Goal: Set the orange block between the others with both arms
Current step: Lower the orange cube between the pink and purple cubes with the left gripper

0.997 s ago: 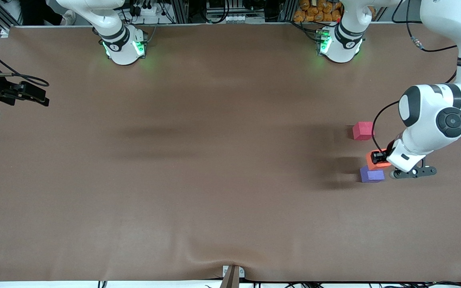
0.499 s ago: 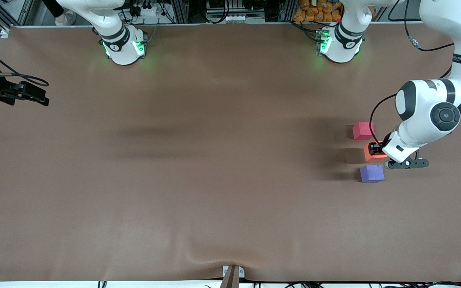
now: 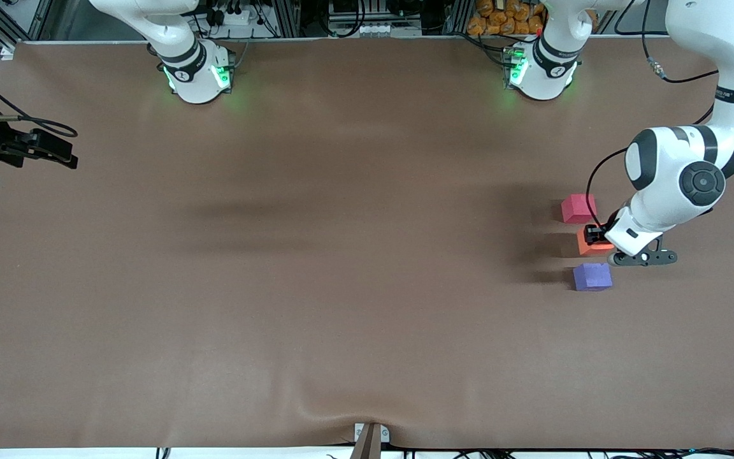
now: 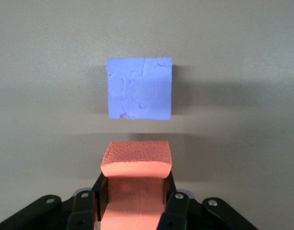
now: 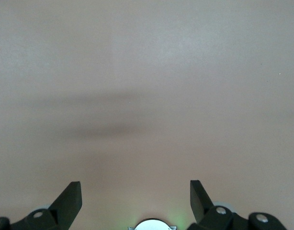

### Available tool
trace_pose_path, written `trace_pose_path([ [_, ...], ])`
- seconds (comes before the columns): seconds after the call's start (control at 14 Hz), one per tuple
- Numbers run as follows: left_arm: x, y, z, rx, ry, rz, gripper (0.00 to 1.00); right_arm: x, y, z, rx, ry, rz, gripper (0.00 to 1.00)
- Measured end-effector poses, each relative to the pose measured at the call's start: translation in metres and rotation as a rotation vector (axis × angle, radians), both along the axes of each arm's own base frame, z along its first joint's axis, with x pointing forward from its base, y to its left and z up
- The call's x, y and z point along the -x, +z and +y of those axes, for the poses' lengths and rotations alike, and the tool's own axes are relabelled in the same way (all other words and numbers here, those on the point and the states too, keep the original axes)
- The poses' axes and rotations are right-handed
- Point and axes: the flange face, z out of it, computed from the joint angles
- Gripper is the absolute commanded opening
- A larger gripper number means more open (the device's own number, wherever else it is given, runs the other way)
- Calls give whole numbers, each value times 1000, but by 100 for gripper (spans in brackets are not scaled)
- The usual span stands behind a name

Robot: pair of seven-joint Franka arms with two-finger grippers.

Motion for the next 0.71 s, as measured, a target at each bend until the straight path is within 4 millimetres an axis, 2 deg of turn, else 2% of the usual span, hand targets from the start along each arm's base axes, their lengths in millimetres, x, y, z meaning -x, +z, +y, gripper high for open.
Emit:
trace_pose_path([
  [0.71, 1, -29, 6, -2, -8, 10, 36, -5, 3, 2, 0, 3, -46, 100],
])
